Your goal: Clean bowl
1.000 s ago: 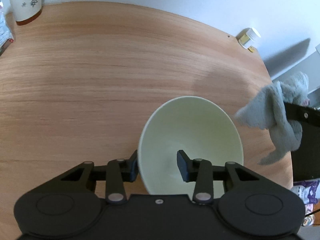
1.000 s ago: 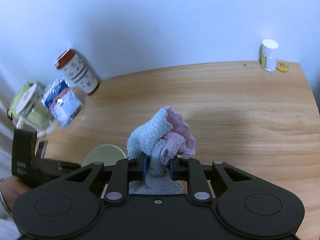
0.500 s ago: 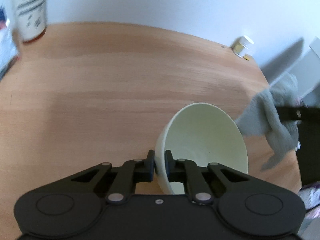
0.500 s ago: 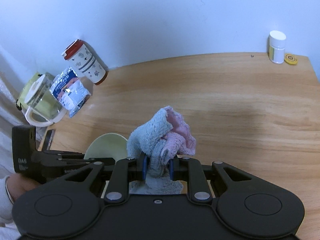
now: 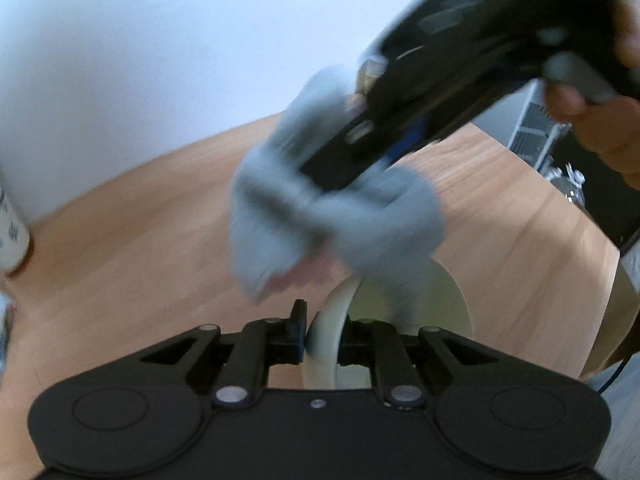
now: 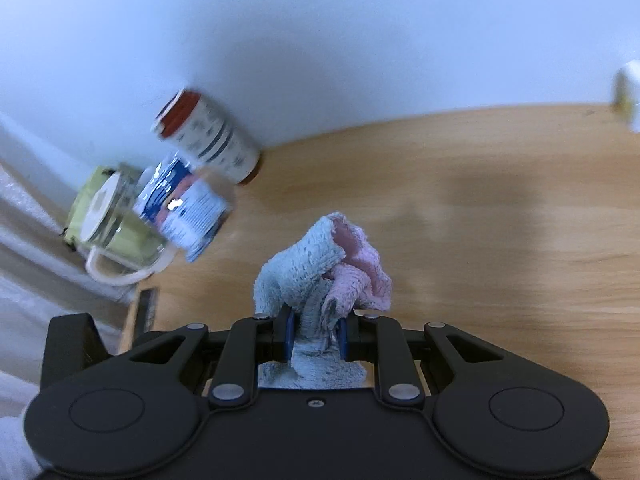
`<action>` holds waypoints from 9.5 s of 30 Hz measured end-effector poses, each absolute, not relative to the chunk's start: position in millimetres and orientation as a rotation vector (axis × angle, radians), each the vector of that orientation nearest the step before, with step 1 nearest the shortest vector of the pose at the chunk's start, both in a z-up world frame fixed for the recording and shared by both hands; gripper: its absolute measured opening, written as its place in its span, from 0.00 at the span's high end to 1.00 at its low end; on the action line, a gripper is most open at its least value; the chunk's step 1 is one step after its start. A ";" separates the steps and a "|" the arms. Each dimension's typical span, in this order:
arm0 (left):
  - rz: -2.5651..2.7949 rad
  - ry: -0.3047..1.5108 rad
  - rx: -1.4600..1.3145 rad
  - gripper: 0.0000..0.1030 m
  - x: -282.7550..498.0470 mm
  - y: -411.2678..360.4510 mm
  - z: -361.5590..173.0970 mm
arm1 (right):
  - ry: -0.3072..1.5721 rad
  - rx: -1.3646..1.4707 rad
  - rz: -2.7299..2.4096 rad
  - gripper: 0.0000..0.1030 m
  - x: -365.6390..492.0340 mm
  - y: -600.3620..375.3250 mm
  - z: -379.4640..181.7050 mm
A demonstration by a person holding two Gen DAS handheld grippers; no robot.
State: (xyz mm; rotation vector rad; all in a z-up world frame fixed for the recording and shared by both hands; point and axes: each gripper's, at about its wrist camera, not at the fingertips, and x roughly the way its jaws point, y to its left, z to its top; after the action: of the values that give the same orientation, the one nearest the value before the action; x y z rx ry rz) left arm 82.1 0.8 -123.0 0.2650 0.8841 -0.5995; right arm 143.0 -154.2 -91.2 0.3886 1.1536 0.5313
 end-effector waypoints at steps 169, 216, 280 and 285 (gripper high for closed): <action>-0.488 0.846 0.078 0.87 48.6 71.3 -96.2 | 1.332 0.635 0.633 0.78 165.4 -125.5 -143.9; -0.456 0.901 -0.165 0.81 48.8 57.9 -118.0 | 1.349 0.792 0.486 0.78 130.7 -187.0 -172.8; -0.395 1.140 -0.346 0.86 90.8 114.5 -157.4 | 1.320 0.774 0.345 0.79 112.2 -218.7 -178.8; -0.391 1.188 -0.318 0.88 87.7 114.7 -160.4 | 1.322 0.725 0.343 0.79 114.0 -211.9 -174.0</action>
State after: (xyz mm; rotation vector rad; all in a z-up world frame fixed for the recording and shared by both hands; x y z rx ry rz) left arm 87.7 114.7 -160.4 -0.3182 1.1876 -0.3910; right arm 114.0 -211.9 -174.0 0.7249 1.3217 0.3428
